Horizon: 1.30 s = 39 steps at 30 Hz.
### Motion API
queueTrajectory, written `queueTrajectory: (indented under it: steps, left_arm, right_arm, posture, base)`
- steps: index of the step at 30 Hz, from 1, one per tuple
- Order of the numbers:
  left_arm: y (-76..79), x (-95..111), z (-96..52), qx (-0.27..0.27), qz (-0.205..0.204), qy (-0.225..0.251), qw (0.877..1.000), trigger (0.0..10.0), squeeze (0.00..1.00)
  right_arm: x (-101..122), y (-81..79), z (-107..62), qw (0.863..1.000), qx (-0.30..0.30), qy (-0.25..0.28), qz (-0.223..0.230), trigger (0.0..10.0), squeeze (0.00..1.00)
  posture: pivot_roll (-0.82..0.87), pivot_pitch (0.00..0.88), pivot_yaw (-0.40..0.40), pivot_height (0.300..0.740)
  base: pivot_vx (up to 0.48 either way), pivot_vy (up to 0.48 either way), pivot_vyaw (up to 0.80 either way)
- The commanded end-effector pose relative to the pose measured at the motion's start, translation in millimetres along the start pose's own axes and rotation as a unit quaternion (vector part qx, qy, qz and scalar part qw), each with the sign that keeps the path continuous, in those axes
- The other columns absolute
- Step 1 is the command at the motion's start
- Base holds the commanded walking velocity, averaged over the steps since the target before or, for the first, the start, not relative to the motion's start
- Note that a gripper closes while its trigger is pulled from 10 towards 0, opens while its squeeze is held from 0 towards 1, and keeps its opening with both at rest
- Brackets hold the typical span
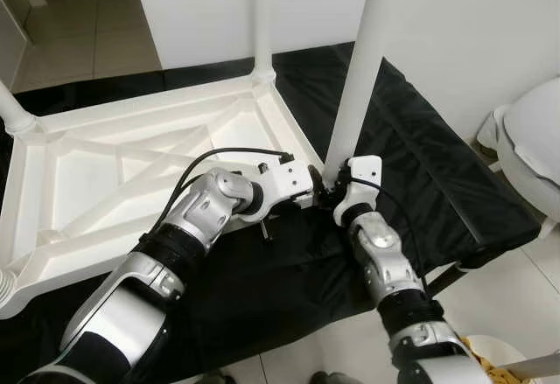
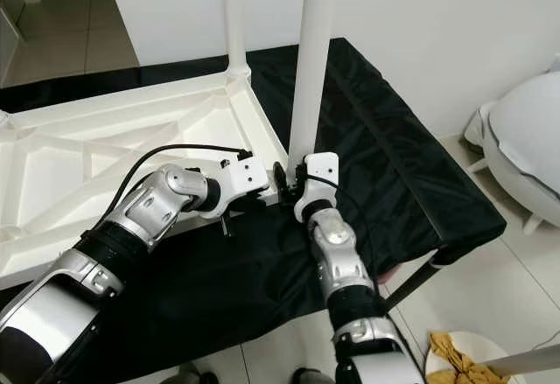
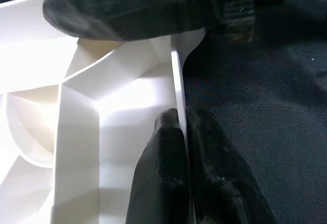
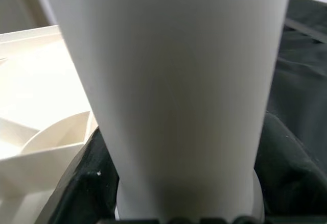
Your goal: Building children table
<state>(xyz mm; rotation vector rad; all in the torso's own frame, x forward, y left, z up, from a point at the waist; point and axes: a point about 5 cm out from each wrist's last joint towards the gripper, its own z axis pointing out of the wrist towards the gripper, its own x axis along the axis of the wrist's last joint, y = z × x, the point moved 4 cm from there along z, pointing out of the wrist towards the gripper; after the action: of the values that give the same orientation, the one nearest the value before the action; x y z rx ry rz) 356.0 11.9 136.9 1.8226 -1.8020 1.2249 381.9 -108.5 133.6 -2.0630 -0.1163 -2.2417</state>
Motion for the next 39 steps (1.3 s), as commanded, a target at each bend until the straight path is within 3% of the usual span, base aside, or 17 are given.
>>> queueTrajectory:
  steps: [1, 4, 6, 12, 13, 15, 16, 20, 21, 22, 29, 30, 31, 34, 39]
  left_arm:
    - [-0.1, -7, -3.4, -0.007, 0.012, -0.016, 1.000, 10.0, 0.00]
    - [-0.3, -7, -3.5, -0.007, 0.013, -0.016, 1.000, 10.0, 0.00]
    - [-0.3, -7, -3.6, -0.006, 0.013, -0.016, 1.000, 10.0, 0.00]
    - [-0.7, -8, -4.2, -0.005, 0.012, -0.018, 1.000, 10.0, 0.00]
    - [-0.8, -8, -4.2, -0.005, 0.012, -0.018, 1.000, 10.0, 0.00]
    - [-0.9, -8, -4.3, -0.004, 0.011, -0.018, 1.000, 10.0, 0.00]
    - [-1.0, -8, -4.4, -0.004, 0.011, -0.018, 1.000, 10.0, 0.00]
    - [-1.2, -8, -4.6, -0.004, 0.011, -0.018, 1.000, 10.0, 0.00]
    - [-1.2, -9, -4.6, -0.004, 0.010, -0.018, 1.000, 10.0, 0.00]
    - [-1.1, -9, -4.8, -0.004, 0.010, -0.018, 1.000, 10.0, 0.00]
    - [-1.5, -8, -5.1, -0.003, 0.011, -0.018, 1.000, 10.0, 0.00]
    - [-1.4, -9, -5.5, -0.003, 0.012, -0.019, 1.000, 10.0, 0.00]
    - [-1.6, -9, -6.1, -0.004, 0.012, -0.020, 1.000, 10.0, 0.00]
    - [-1.7, -9, -6.3, -0.004, 0.012, -0.020, 1.000, 10.0, 0.00]
    - [-0.7, -9, -5.8, -0.006, 0.014, -0.020, 1.000, 10.0, 0.00]
  right_arm:
    - [-21, 55.8, -12.2, 0.989, -0.141, -0.048, 0.014, 0.0, 0.00]
    - [-21, 57.0, -14.6, 0.984, -0.168, -0.050, 0.016, 0.0, 0.00]
    - [-19, 56.4, -20.3, 0.974, -0.222, -0.049, 0.014, 0.0, 0.00]
    - [-18, 55.6, -22.9, 0.969, -0.241, -0.054, 0.007, 0.0, 0.00]
    - [-18, 56.2, -22.7, 0.969, -0.240, -0.054, 0.008, 4.2, 0.00]
    - [-18, 57.8, -22.8, 0.968, -0.243, -0.056, 0.000, 4.2, 0.00]
    - [-18, 57.9, -22.7, 0.968, -0.244, -0.058, -0.002, 10.0, 0.00]
    - [-18, 57.2, -22.5, 0.968, -0.244, -0.059, -0.005, 10.0, 0.00]
    - [-18, 56.5, -22.3, 0.968, -0.243, -0.058, -0.005, 10.0, 0.08]
    - [-17, 55.8, -21.5, 0.970, -0.237, -0.055, -0.005, 10.0, 1.00]
    - [-8, 50.7, -12.9, 0.985, -0.167, -0.031, 0.010, 10.0, 1.00]
    - [-3, 51.0, -10.0, 0.990, -0.139, -0.019, 0.016, 10.0, 0.00]
    - [6, 50.8, -5.9, 0.996, -0.092, 0.000, 0.017, 10.0, 0.00]
    - [9, 50.2, -4.6, 0.997, -0.073, 0.006, 0.015, 10.0, 0.00]
    - [17, 41.8, -0.5, 0.998, 0.052, 0.015, -0.014, 10.0, 0.00]
  posture:
    - [-0.08, 0.084, 0.057, 0.740]
    - [-0.08, 0.084, 0.056, 0.740]
    - [-0.08, 0.085, 0.054, 0.740]
    - [-0.07, 0.087, 0.054, 0.740]
    - [-0.07, 0.087, 0.053, 0.740]
    - [-0.07, 0.087, 0.053, 0.740]
    - [-0.07, 0.088, 0.053, 0.740]
    - [-0.07, 0.088, 0.054, 0.740]
    - [-0.07, 0.088, 0.054, 0.740]
    - [-0.07, 0.088, 0.053, 0.740]
    - [-0.06, 0.086, 0.051, 0.740]
    - [-0.06, 0.086, 0.051, 0.740]
    - [-0.06, 0.087, 0.052, 0.740]
    - [-0.06, 0.087, 0.052, 0.740]
    - [-0.07, 0.084, 0.058, 0.740]
  base:
    - [0.000, 0.000, 0.00]
    - [0.000, 0.000, 0.00]
    - [0.000, 0.000, 0.00]
    - [0.000, 0.000, 0.00]
    - [0.000, 0.000, 0.00]
    - [0.000, 0.000, 0.00]
    - [0.000, 0.000, 0.00]
    - [0.000, 0.000, 0.00]
    - [0.000, 0.000, 0.00]
    - [0.000, 0.000, 0.00]
    - [0.000, 0.000, 0.00]
    - [0.000, 0.000, 0.00]
    - [0.000, 0.000, 0.00]
    - [0.000, 0.000, 0.00]
    - [0.000, 0.000, 0.00]
